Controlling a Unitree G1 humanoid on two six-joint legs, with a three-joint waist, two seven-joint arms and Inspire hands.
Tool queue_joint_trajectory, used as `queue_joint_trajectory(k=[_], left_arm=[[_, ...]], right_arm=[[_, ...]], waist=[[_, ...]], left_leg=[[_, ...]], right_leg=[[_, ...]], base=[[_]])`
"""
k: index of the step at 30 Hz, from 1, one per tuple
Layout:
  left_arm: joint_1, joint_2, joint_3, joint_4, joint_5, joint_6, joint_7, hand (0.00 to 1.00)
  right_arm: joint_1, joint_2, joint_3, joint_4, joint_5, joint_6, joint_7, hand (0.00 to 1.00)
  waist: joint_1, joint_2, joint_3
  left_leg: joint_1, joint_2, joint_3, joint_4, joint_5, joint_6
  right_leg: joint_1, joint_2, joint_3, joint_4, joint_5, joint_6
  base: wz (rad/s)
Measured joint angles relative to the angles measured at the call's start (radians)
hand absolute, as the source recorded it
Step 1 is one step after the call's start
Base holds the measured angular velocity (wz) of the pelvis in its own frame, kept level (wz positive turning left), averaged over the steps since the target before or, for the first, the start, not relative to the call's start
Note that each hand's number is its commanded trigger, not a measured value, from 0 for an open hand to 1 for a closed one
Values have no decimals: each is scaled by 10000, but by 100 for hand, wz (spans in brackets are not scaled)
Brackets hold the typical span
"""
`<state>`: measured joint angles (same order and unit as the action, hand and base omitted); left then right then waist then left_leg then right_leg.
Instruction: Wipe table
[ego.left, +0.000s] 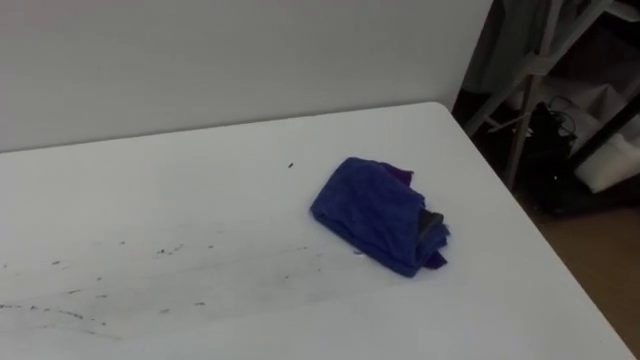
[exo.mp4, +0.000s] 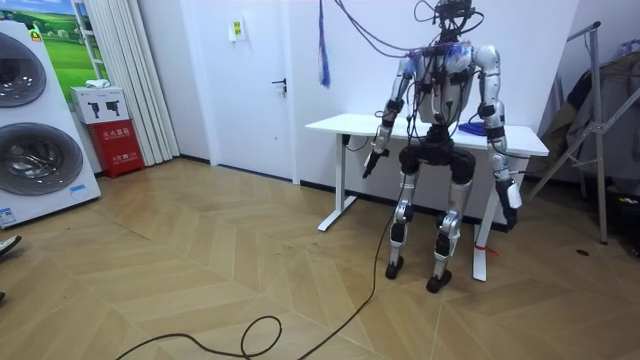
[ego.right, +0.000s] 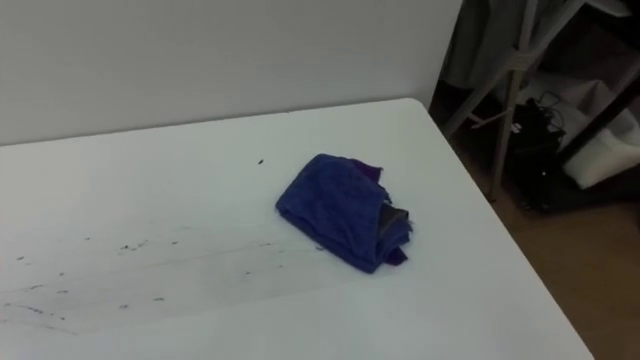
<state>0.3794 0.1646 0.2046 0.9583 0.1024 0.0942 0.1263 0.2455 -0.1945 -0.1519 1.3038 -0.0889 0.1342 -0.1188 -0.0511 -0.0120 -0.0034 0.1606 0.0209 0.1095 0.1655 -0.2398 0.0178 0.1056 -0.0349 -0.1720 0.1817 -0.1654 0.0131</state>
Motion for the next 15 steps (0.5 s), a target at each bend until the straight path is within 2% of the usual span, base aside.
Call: queue_joint_trajectory(k=[5,10,12,14,15], left_arm=[[-127,-41,-681,8,237,93,28,0],[-392,-76,-1576,69,801,189,30,0],[-540,-294,-1706,80,1355,363,134,0],[-582,-463,-1710,73,1557,393,173,0],[-571,-563,-1711,70,1729,405,184,0]], right_arm=[[-633,-16,851,-785,-1561,-24,140,0],[-1136,-13,1997,-1467,-2305,-29,344,0],[-1395,84,2219,-1458,-2294,-76,335,0],[-1382,112,2509,-1429,-2305,-162,273,0],[-1383,133,2731,-1424,-2302,-132,271,0]], waist=[[515,217,25],[735,396,49],[838,400,92],[887,365,88],[902,346,115]], left_leg=[[-9,-8,-47,18,1,-1],[-227,-39,-335,97,21,-24],[-372,-67,-456,180,34,-19],[-480,-103,-618,229,42,-7],[-513,-119,-669,242,48,-2]], right_leg=[[97,2,-46,-12,5,-4],[94,-38,-350,-111,4,-4],[77,-79,-539,-130,3,-3],[68,-120,-737,-144,-7,9],[65,-138,-797,-147,-9,12]], base=[[3],[19],[21],[24],[17]])
